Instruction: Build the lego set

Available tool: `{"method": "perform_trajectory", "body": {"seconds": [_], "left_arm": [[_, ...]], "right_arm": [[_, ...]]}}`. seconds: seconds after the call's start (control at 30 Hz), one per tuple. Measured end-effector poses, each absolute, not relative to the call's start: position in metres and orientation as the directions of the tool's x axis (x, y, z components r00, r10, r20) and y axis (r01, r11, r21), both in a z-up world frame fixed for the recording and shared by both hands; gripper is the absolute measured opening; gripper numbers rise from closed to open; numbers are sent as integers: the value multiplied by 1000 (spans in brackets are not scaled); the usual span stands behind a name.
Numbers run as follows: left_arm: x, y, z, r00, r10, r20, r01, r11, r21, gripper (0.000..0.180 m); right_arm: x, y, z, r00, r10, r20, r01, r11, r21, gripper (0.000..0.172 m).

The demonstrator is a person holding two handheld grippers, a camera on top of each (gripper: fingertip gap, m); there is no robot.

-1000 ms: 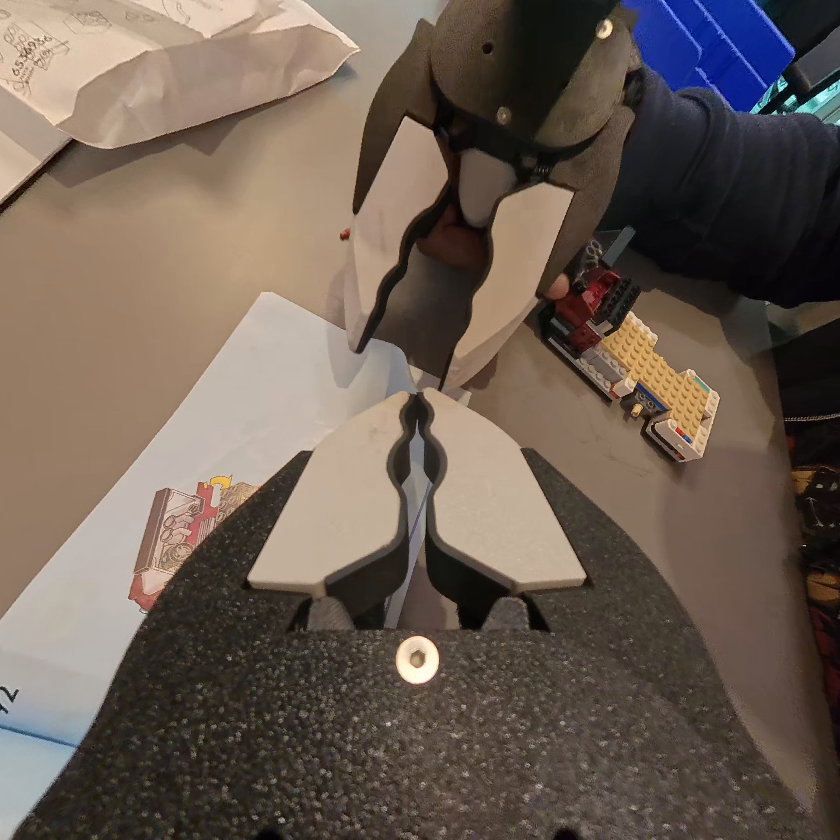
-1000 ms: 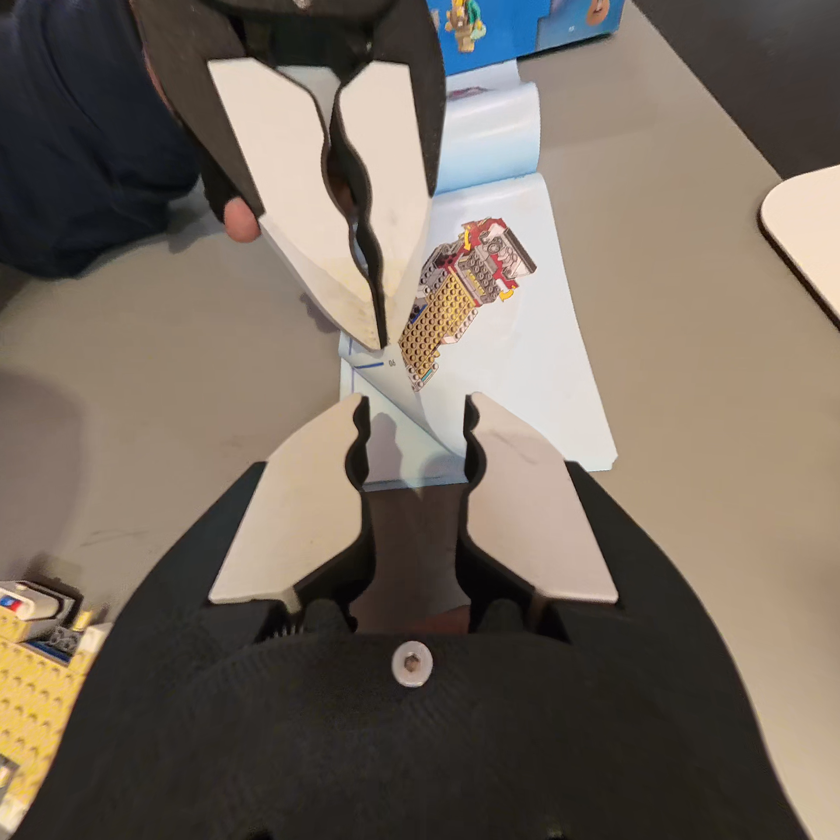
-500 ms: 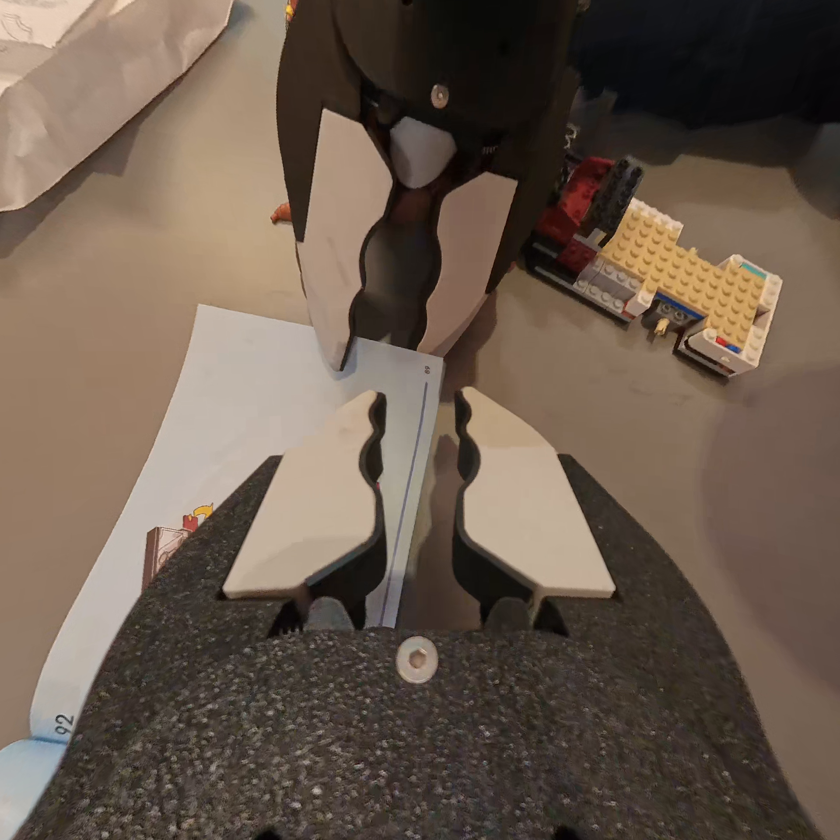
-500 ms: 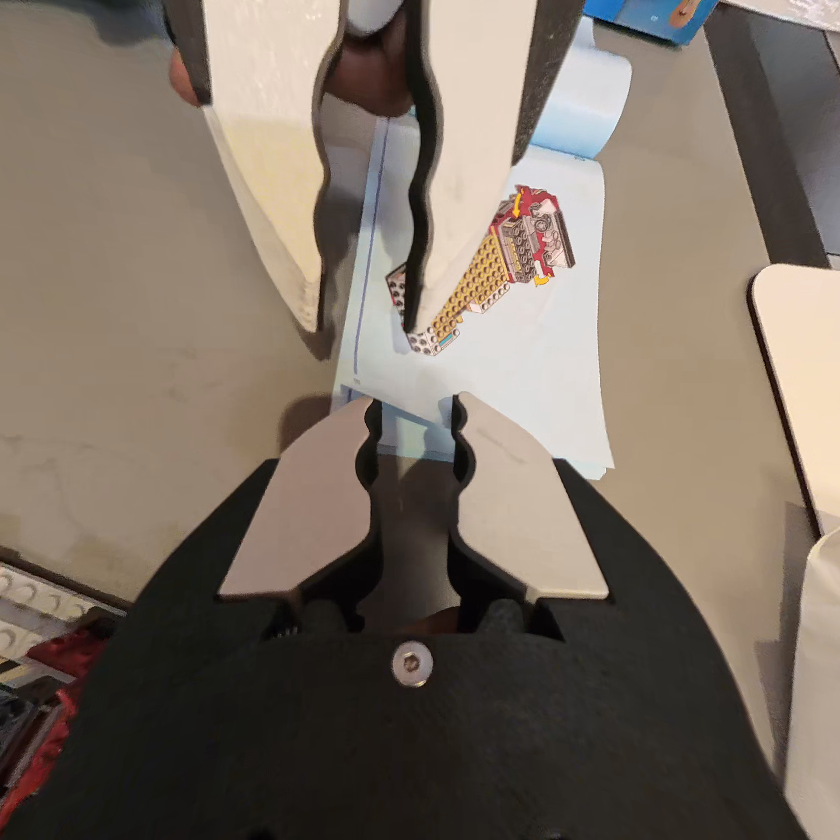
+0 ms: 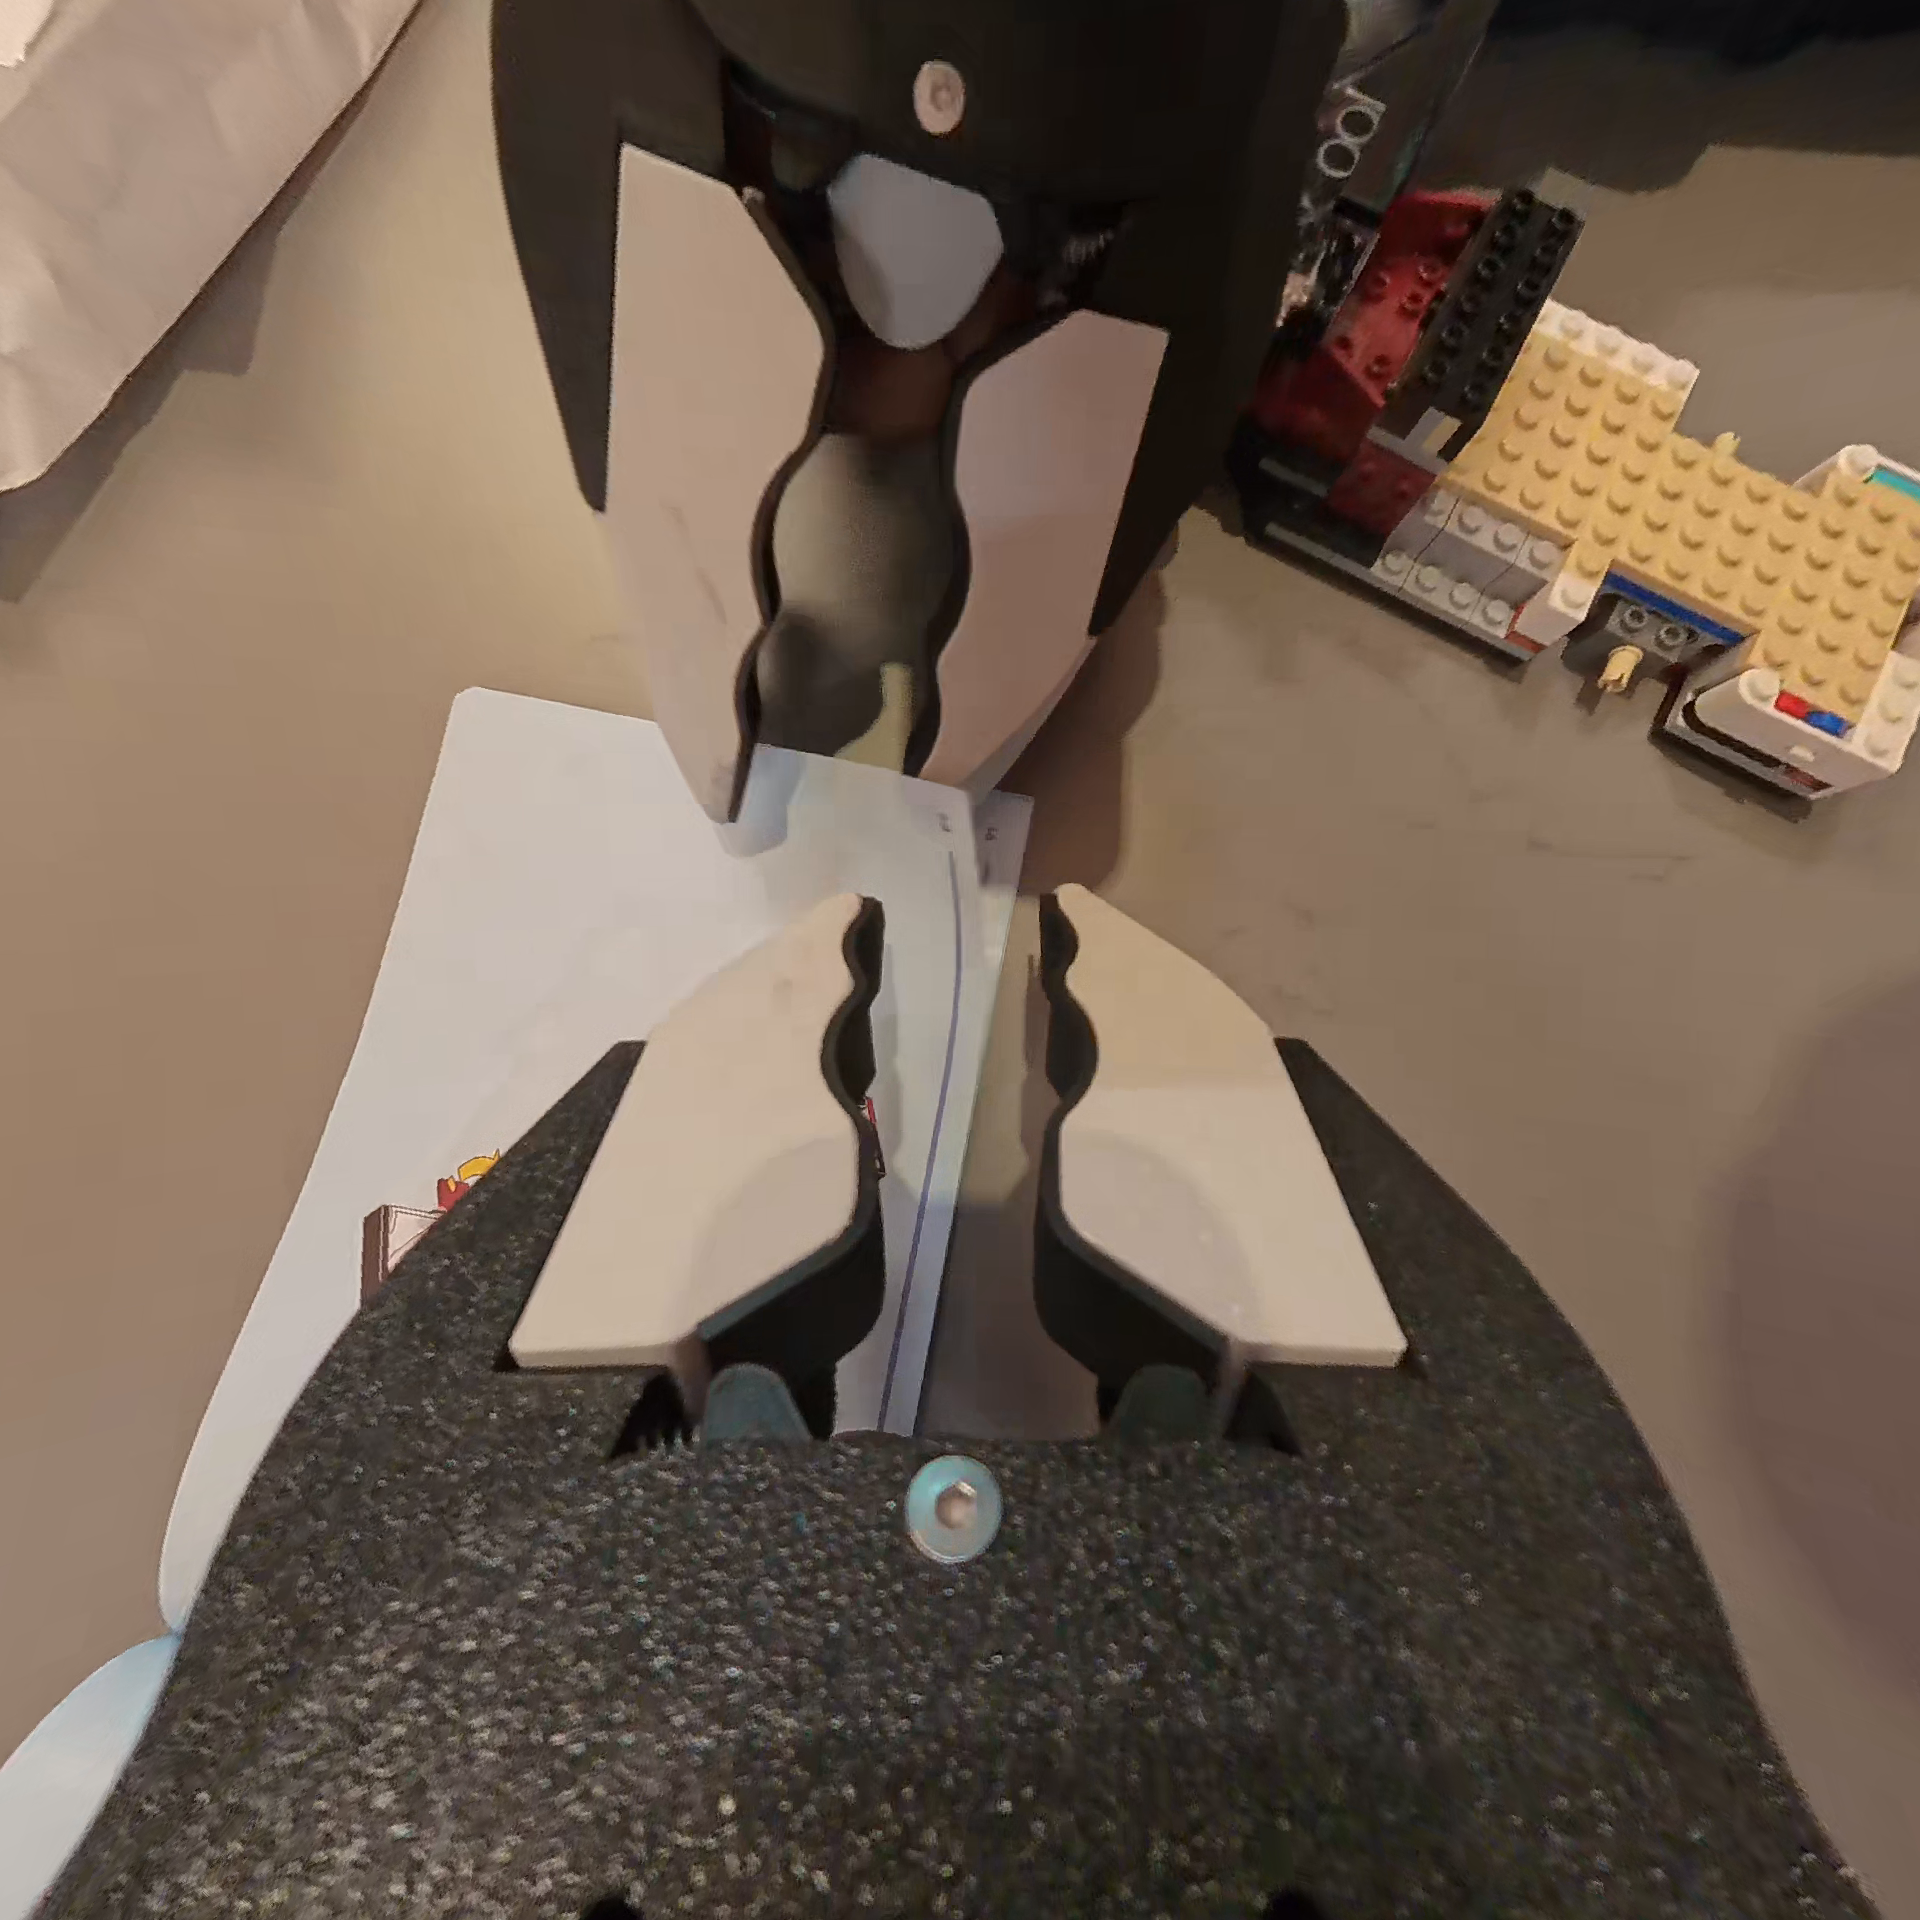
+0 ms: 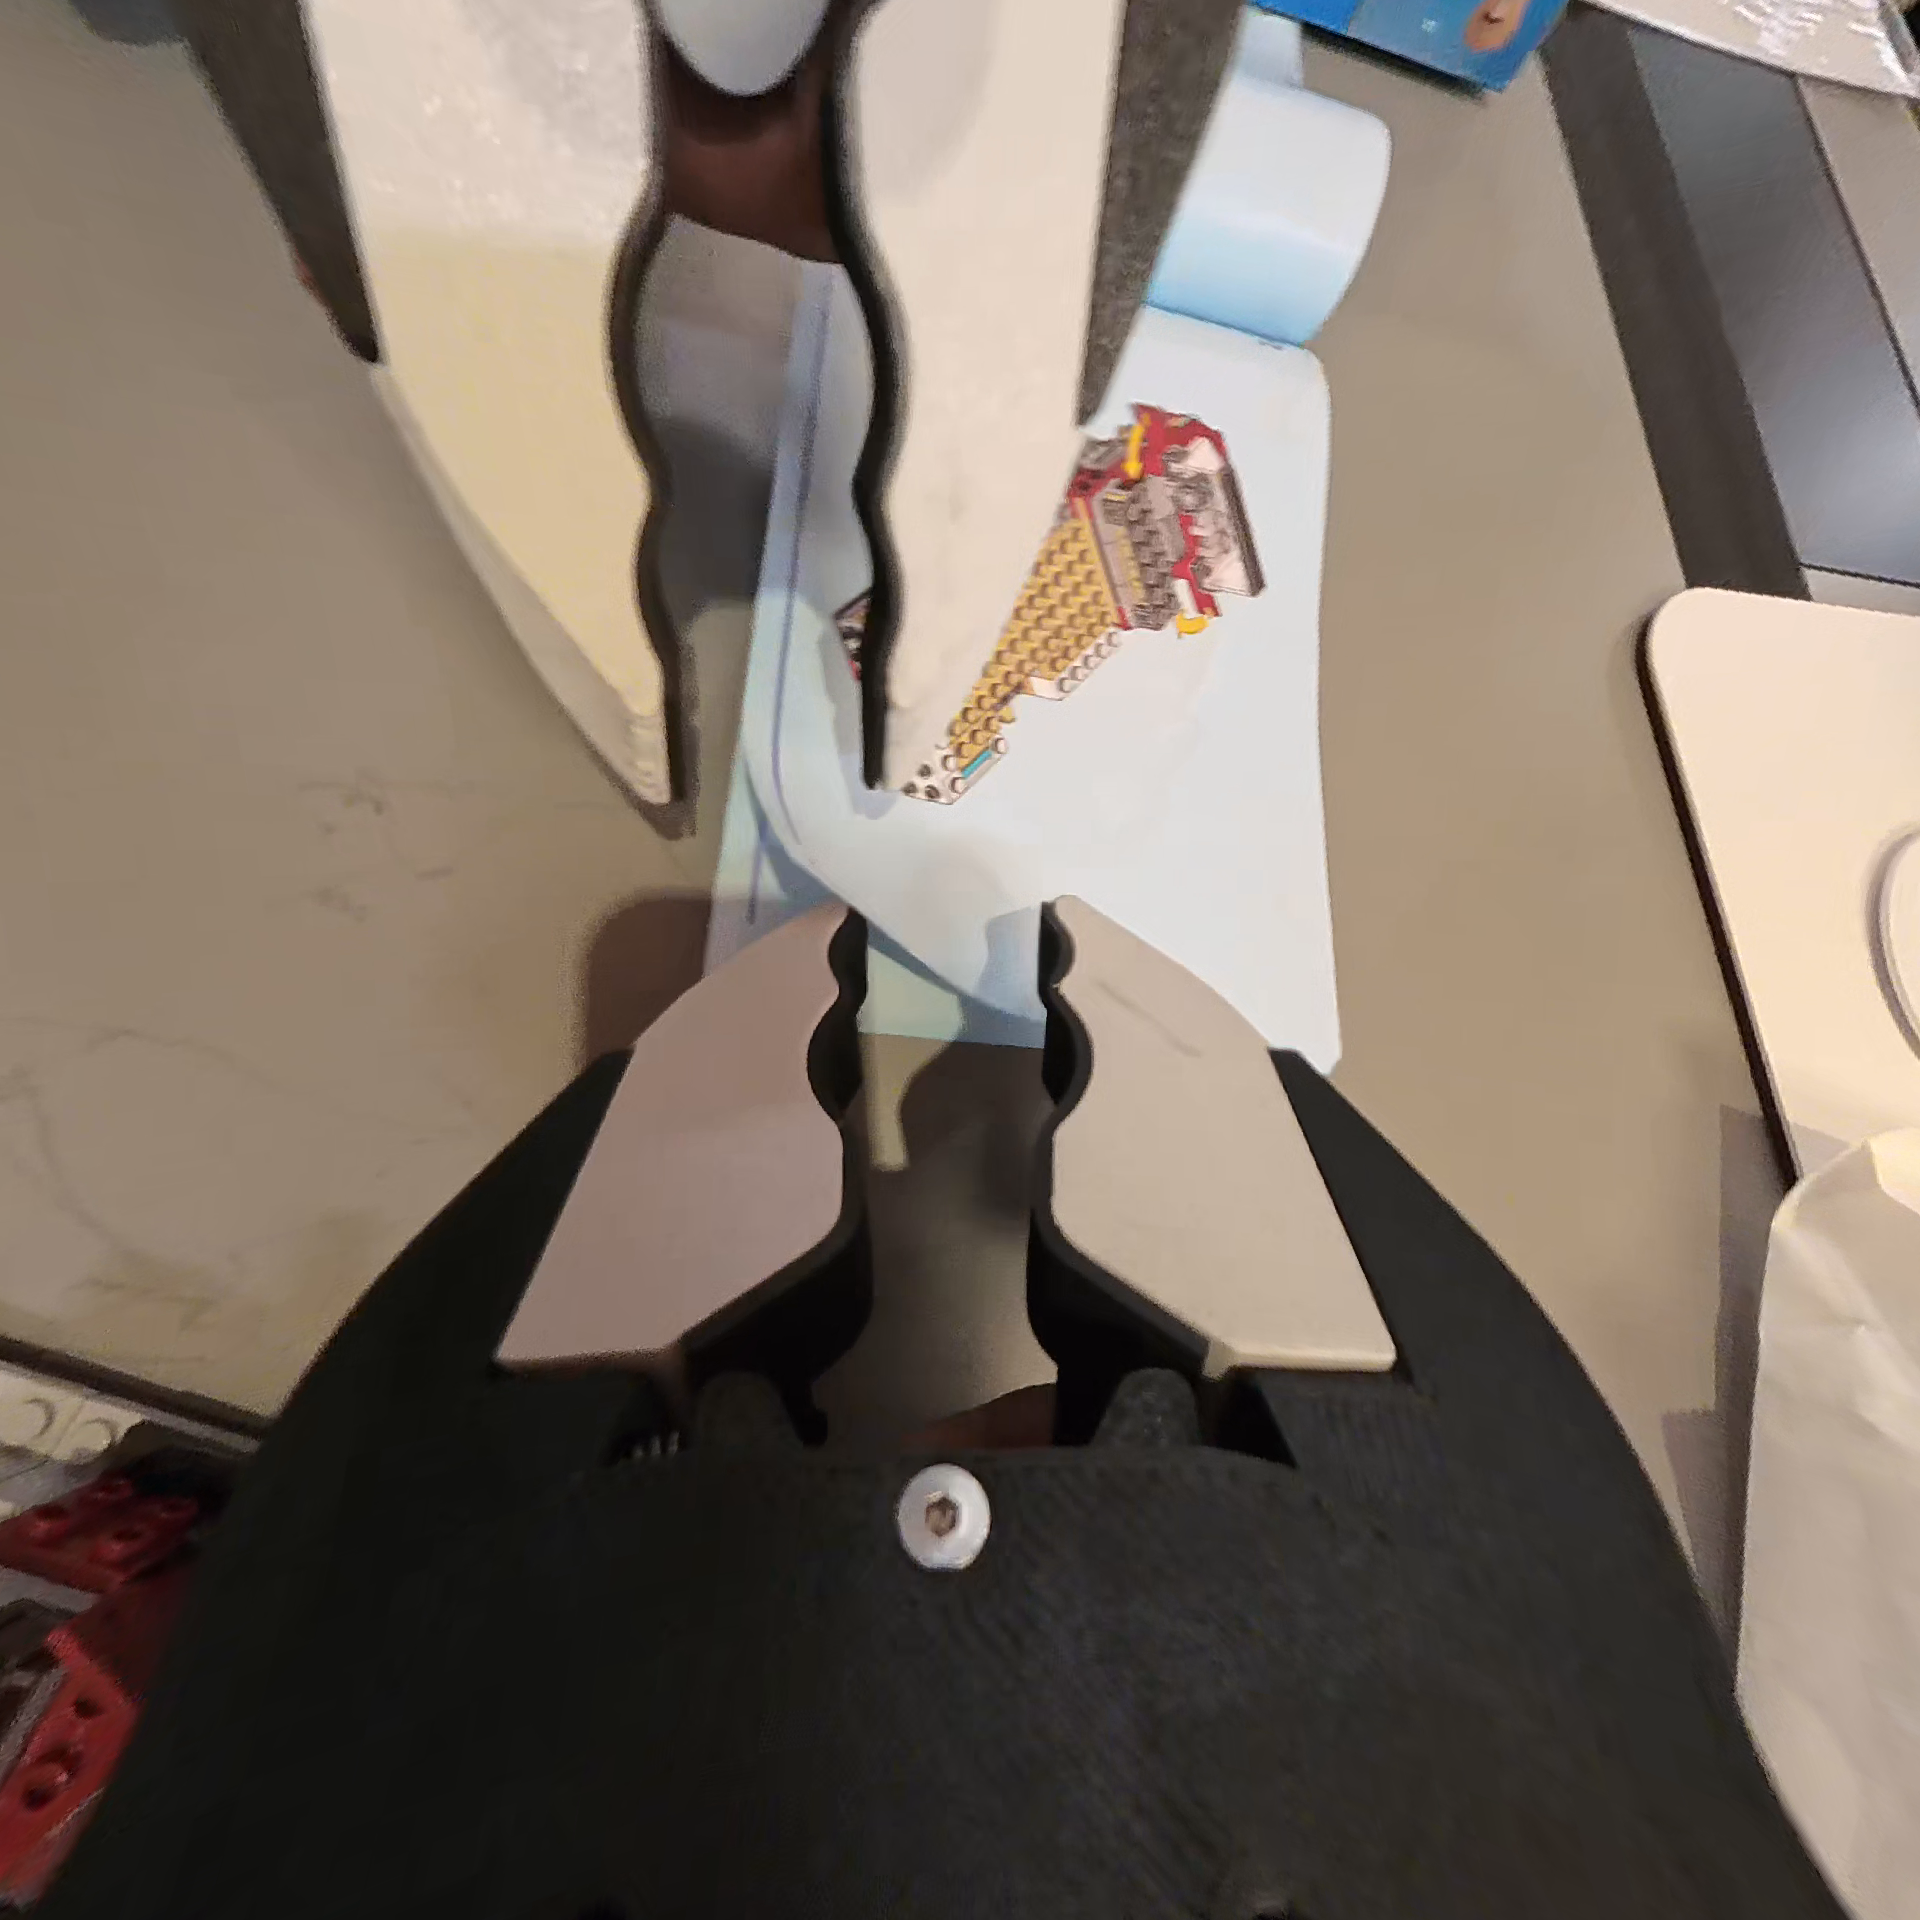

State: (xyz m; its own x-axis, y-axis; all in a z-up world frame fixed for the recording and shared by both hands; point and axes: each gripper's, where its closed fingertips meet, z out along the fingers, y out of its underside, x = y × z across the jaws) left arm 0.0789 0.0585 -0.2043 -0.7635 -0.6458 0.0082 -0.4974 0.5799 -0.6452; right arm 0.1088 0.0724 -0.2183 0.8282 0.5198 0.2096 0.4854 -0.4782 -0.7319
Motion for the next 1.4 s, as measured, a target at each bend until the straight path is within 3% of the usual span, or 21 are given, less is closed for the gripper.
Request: {"method": "perform_trajectory", "body": {"seconds": [0.27, 0.63, 0.97, 1.23, 1.4], "left_arm": [[88, 62, -198, -705, -707, 65, -552, 489, -675, 16], [94, 68, -190, -651, -748, 126, -588, 392, -708, 1], [97, 82, -183, -592, -794, 139, -598, 317, -736, 0], [76, 161, -128, -253, -952, 173, -475, -33, -879, 0], [28, 230, -110, 57, -948, 315, -292, -317, -902, 0]], "right_arm": [[126, 83, -204, 905, 401, 141, 342, -492, -801, 31], [128, 85, -206, 912, 384, 144, 337, -502, -796, 31], [128, 85, -202, 916, 378, 138, 325, -491, -808, 31], [138, 90, -165, 948, 266, 176, 281, -437, -854, 36], [130, 84, -143, 921, 235, 310, 387, -480, -788, 36]]}}
